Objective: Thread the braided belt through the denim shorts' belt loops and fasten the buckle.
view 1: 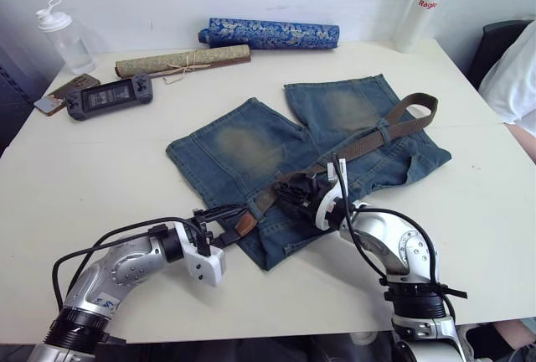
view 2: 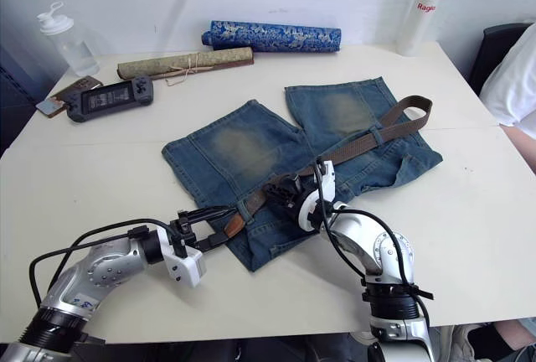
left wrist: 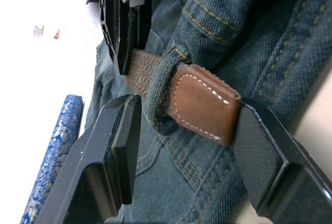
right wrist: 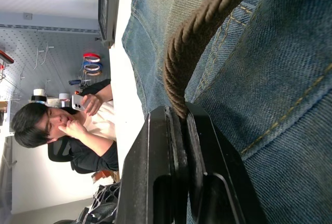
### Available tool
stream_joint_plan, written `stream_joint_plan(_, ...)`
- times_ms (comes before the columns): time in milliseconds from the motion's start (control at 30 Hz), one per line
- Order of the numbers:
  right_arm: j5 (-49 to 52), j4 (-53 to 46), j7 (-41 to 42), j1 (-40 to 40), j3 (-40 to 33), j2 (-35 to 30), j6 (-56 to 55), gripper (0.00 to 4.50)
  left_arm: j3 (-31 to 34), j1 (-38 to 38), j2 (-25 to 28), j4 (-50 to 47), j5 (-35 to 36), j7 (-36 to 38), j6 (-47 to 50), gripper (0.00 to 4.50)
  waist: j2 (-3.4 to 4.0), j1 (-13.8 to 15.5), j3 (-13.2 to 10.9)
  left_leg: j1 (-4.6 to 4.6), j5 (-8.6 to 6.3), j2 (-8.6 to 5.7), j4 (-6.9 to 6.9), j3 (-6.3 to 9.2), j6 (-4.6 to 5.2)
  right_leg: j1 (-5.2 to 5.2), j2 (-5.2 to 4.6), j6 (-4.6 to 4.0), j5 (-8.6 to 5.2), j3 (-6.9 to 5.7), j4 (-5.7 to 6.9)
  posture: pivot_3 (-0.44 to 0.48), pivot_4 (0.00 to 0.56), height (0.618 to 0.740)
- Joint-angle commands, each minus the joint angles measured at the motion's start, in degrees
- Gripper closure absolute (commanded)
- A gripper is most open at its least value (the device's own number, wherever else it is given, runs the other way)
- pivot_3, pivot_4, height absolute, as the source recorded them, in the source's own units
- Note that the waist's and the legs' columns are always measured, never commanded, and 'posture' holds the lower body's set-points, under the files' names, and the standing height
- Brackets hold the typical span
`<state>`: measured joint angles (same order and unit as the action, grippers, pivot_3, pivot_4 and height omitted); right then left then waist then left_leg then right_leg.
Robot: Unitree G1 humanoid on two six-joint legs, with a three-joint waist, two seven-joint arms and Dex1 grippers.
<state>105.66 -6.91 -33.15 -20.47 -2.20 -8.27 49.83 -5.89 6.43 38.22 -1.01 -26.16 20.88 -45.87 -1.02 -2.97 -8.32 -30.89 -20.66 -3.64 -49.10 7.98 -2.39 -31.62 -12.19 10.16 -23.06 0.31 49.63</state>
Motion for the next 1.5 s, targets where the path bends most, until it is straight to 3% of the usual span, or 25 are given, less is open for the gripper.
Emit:
stream_joint_plan(33, -0.73, 0.67, -0.38, 1.34, 2.88, 0.66, 0.86, 4.50, 1.63, -0.57, 0.10, -0.30, -1.29, -2.67, 0.11, 1.67, 0.00, -0.06, 0.00, 0.00, 0.00, 0.00, 0.00, 0.00, 0.00, 0.00, 0.01, 0.00, 0.00, 0.00, 0.00, 0.000, 0.150, 0.637)
stream_joint_plan(233, -0.26, 0.41, -0.67, 1.55, 2.89, 0.84, 0.65, 4.50, 1.77, -1.04, 0.72, -1.05, -1.95, -3.99, 0.34, 1.67, 0.00, -0.07, 0.00, 0.00, 0.00, 0.00, 0.00, 0.01, 0.00, 0.00, 0.01, 0.00, 0.00, 0.00, 0.00, 0.000, 0.150, 0.637)
stream_joint_plan(333, -0.04, 0.35, -0.81, 1.64, 2.93, 0.84, 0.67, 4.50, 1.80, -1.34, 0.83, -1.63, -1.62, -4.27, 0.28, 2.45, 0.01, -0.07, 0.00, 0.00, 0.00, 0.00, 0.00, 0.01, 0.00, 0.00, 0.01, 0.00, 0.00, 0.00, 0.00, 0.000, 0.150, 0.637)
stream_joint_plan(500, -0.10, 0.45, -0.90, 1.74, 3.07, 0.98, 0.65, 4.50, 1.62, -1.56, 1.21, -2.33, -1.80, -4.59, -0.63, 4.47, 0.14, -0.05, 0.09, 0.01, 0.00, 0.00, 0.01, 0.02, 0.00, 0.02, 0.00, 0.00, -0.01, 0.00, -0.01, 0.000, 0.150, 0.637)
stream_joint_plan(833, 0.37, 0.45, -1.00, 1.65, 3.44, 0.56, 1.32, 4.50, 1.59, -1.83, 1.91, -2.85, -3.46, -4.86, -1.00, 4.47, 0.16, -0.07, 0.09, 0.03, -0.01, 0.00, 0.03, 0.02, 0.01, 0.02, 0.01, 0.00, -0.01, 0.00, -0.02, 0.000, 0.150, 0.637)
stream_joint_plan(933, 2.00, -1.12, -1.45, 1.49, 2.85, -0.32, 1.15, 3.51, 1.57, -1.88, 2.15, -2.68, -3.88, -5.02, -1.20, 4.50, 0.17, -0.06, 0.09, 0.03, -0.01, 0.00, 0.03, 0.02, 0.02, 0.02, 0.01, 0.00, -0.01, 0.00, -0.01, 0.000, 0.150, 0.637)
stream_joint_plan(1100, 7.34, -8.75, -1.51, 2.44, -1.04, -3.01, -0.31, 1.44, 1.86, -1.90, 2.49, -2.68, -3.69, -5.05, -1.22, 4.50, 0.26, -0.06, 0.03, 0.01, -0.01, -0.01, 0.03, 0.01, 0.02, 0.01, 0.00, 0.01, -0.02, 0.01, -0.02, 0.000, 0.150, 0.637)
stream_joint_plan(1200, 7.34, -13.00, 0.77, 3.09, -4.13, -6.08, -0.12, 0.20, 2.09, -1.82, 2.54, -2.62, -3.32, -5.05, -0.93, 4.50, 0.37, 0.22, -0.04, -0.05, -0.01, -0.04, 0.01, 0.03, 0.02, 0.00, -0.02, 0.02, -0.02, 0.02, -0.04, 0.000, 0.150, 0.637)
stream_joint_plan(1233, 7.34, -16.39, 3.76, 3.29, -5.62, -11.63, 2.26, 0.09, 2.23, -1.87, 2.63, -2.57, -3.16, -5.09, -0.95, 4.50, 0.38, 0.42, -0.04, -0.08, -0.01, -0.06, 0.00, 0.03, 0.02, 0.00, -0.03, 0.03, -0.02, 0.02, -0.06, 0.000, 0.150, 0.637)
stream_joint_plan(1333, -6.04, -24.57, 14.98, 3.29, -7.97, -24.76, 6.84, 0.09, 2.36, -1.84, 2.77, -2.28, -2.65, -5.19, -0.84, 4.50, 0.76, 1.34, -0.27, -0.15, -0.01, -0.14, -0.04, 0.05, 0.02, 0.01, -0.06, 0.09, -0.01, 0.02, -0.11, 0.000, 0.150, 0.637)
stream_joint_plan(1433, -21.57, -27.22, 23.67, 5.27, -5.17, -30.71, 3.86, 0.90, 2.18, -1.70, 2.92, -2.03, -2.43, -5.41, -0.69, 4.50, 0.59, 1.41, -0.18, -0.05, 0.03, -0.30, 0.08, 0.06, 0.08, 0.18, -0.23, 0.29, -0.04, -0.03, -0.28, 0.000, 0.150, 0.637)
stream_joint_plan(1500, -29.83, -28.30, 28.57, 7.06, -2.32, -32.34, 1.74, 1.84, 2.06, -1.71, 2.86, -1.99, -2.36, -5.46, -0.64, 4.50, 0.53, 1.49, -0.17, 0.03, 0.05, -0.30, 0.16, 0.10, 0.12, 0.27, -0.23, 0.29, -0.04, -0.07, -0.34, 0.000, 0.150, 0.637)
